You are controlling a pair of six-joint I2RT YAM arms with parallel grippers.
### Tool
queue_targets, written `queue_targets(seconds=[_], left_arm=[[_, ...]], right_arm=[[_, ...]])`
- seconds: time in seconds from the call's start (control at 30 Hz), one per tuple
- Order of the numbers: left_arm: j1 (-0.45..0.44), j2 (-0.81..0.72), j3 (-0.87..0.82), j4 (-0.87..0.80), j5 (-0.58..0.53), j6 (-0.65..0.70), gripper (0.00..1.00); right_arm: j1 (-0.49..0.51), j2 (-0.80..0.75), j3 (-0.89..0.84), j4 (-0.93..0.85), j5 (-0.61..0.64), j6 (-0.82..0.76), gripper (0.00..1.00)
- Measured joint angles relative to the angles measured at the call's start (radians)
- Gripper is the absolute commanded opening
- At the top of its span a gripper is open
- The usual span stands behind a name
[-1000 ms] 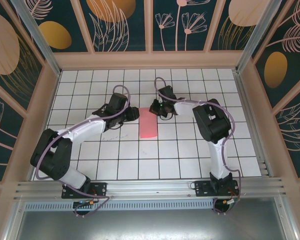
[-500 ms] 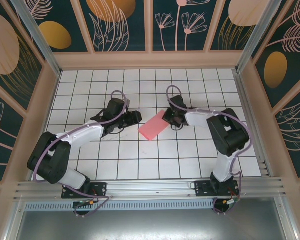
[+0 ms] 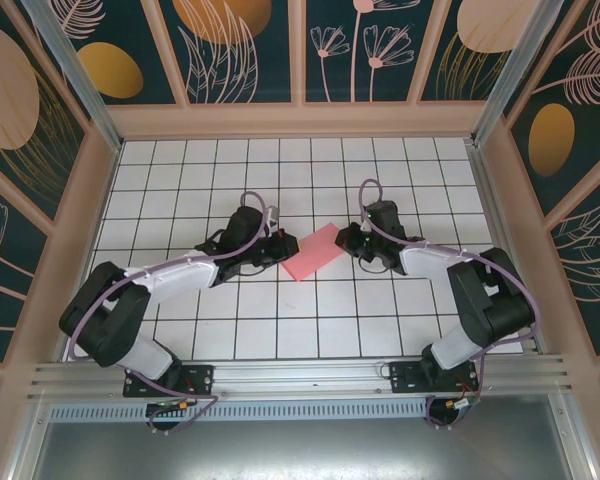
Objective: Fold a paper plane with a square sheet of paper (pick it up from the middle)
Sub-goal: First fold in half a square sheet of paper at the center of the table.
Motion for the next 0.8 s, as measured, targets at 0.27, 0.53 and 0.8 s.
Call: queue_targets(seconds=[0.27, 0.53, 0.8], left_arm=[[-0.046, 0.138, 0.076, 0.001, -0.004, -0.024, 0.0], [-0.073, 0.268, 0.161, 0.001, -0.007, -0.029, 0.0], [-0.077, 0.323, 0.168, 0.002, -0.007, -0.034, 0.0]], right_arm=[[0.003, 0.075, -0.012, 0.064, -0.079, -0.006, 0.0], [0.011, 0.126, -0.012, 0.072, -0.113, -0.01, 0.0], [0.02, 0.148, -0.011, 0.071, -0.138, -0.023, 0.0]])
